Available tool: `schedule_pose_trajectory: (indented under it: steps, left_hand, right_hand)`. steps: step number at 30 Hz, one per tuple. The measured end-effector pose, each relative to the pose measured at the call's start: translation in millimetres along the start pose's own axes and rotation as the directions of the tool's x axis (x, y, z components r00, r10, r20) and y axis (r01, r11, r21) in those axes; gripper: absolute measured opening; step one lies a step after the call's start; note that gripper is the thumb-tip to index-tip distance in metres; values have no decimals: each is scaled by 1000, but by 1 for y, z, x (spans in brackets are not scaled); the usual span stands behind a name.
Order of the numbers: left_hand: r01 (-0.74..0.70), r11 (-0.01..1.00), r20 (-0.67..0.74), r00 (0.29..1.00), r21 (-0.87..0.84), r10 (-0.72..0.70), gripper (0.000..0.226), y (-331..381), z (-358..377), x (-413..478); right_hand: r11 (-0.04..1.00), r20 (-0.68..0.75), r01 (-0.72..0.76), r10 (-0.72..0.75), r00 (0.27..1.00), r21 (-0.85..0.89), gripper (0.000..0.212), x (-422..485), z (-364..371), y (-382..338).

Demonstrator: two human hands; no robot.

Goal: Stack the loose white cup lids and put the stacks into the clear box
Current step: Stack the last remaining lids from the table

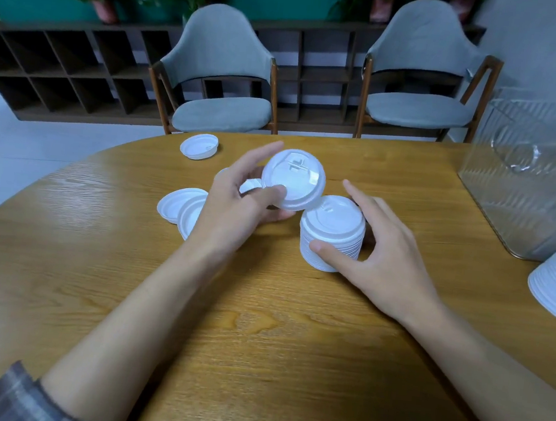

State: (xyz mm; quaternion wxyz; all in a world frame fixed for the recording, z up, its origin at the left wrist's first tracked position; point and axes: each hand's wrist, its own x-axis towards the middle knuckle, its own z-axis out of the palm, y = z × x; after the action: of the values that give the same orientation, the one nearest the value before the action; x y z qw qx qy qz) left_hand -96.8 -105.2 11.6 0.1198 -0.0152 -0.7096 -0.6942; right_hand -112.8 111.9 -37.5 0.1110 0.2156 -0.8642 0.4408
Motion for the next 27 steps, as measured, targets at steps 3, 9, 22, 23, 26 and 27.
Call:
schedule_pose_trajectory:
  steps: [3,9,22,23,26,27]
  left_hand:
    - [25,999,95,995,27,-27,49,-1,4,-2]
    - [-92,940,157,987,330,41,43,-12,7,-3]
    - [-174,829,79,985,532,156,54,-23,20,-14]
    - [-172,827,82,985,535,152,54,-23,20,-14]
    - [-158,829,91,987,536,130,53,-22,20,-14]
    - [-155,834,103,988,530,119,52,-22,18,-13]
  right_hand:
    - [1000,-4,-18,18,1000,-9,95,0,-1,-1]
    - [1000,-20,-4,4,1000,-1,95,0,0,-2]
    - [998,27,40,-41,999,45,93,-1,0,-2]
    - [998,34,43,-44,998,46,93,-1,0,-2]
    - [998,38,51,-53,998,41,92,-1,0,-1]
    - [998,38,52,-53,998,38,91,-2,0,0]
